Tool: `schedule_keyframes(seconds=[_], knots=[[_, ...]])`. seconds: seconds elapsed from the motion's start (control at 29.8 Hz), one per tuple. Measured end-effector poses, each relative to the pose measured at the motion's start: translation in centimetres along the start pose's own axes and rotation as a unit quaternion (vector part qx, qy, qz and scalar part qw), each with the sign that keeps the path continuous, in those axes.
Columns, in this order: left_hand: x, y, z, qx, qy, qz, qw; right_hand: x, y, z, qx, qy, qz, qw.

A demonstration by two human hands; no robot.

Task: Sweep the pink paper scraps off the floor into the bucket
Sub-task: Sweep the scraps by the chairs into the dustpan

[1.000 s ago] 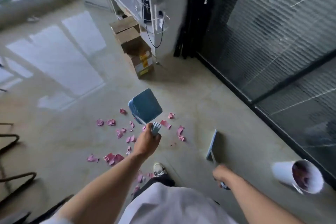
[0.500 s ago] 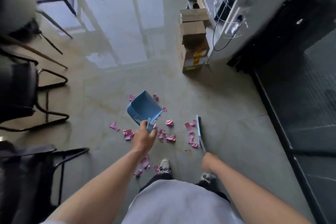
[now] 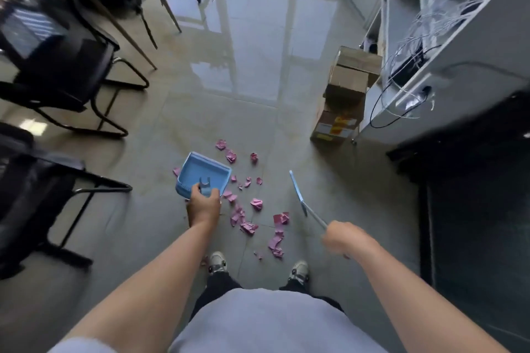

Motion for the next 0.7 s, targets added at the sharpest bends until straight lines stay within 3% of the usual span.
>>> schedule_keyframes(seconds=[0.1,0.27,0.47,0.7], knots=[[1.6,-1.6,-0.6,-0.046,-0.043,-0.037,0.997,0.5,1.8,-1.4,0.004,0.023,-0.022,0.999],[6.4,-2.5,-4.0,-0.108,-0.13,-0.087,0.982,3.2,5.5,-2.4,0.008,0.186,-0.053,0.981],[10.1,-3.4,-7.6,-0.16,-0.19,-0.119,0.961,6.3,8.2,-6.1,-0.028,0.158,-0.075,0.984],[14.8,-9.2,-8.7,-0.241,-0.255,-0.173,0.92,10.3,9.9,-11.1,-0.034,-0.008,-0.104,0.994]])
Point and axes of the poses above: each hand's wrist, its own y-axis towards the middle knuckle, its own z-axis out of the palm, x = y × z, the point moved 8 cm from there along y, towards the middle knuckle, and after that the axes turned 12 degrees about x, right-handed, at the moved point
